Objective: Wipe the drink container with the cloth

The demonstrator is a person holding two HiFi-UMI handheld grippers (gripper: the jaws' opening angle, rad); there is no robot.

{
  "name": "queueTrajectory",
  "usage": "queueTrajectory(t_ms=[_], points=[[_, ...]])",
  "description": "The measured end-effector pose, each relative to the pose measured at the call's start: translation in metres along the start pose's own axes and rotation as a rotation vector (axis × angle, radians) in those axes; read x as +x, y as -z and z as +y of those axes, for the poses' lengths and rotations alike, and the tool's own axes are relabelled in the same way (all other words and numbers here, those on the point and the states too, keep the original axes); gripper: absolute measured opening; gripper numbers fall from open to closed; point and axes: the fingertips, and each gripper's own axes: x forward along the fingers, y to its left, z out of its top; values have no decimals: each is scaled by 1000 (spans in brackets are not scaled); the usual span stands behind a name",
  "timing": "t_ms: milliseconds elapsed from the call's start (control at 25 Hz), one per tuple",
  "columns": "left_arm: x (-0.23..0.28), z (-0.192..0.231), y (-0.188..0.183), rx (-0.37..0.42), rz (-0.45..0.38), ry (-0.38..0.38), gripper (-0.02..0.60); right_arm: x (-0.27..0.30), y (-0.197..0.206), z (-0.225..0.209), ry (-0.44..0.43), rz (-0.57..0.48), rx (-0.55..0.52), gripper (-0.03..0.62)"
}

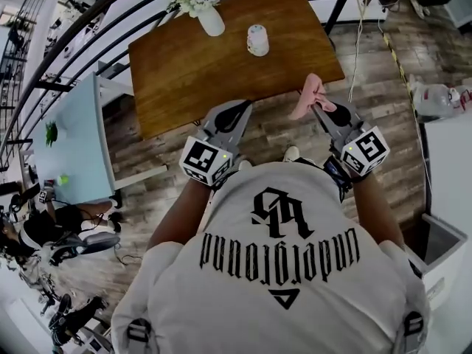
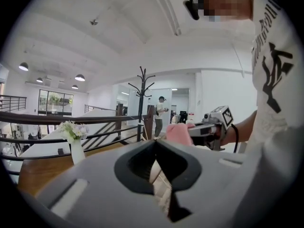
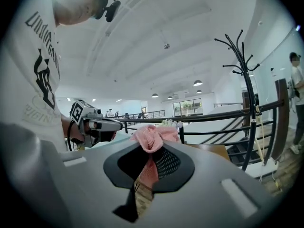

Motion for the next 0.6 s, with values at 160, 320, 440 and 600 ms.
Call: queueTrajectory(t_ms=[160,320,440,600], points=[[-49,2,-1,25,-2,20,51,0,0,40,47,1,1,26],[-97,13,-2,61,-19,31,51,9,3,81,76,-7,-7,26],[-130,16,-2,78,-55,33,51,12,13,116,92,0,1,26],[-159,19,-2,88,-91,47,51,13,18,152,116,9,-16,26]])
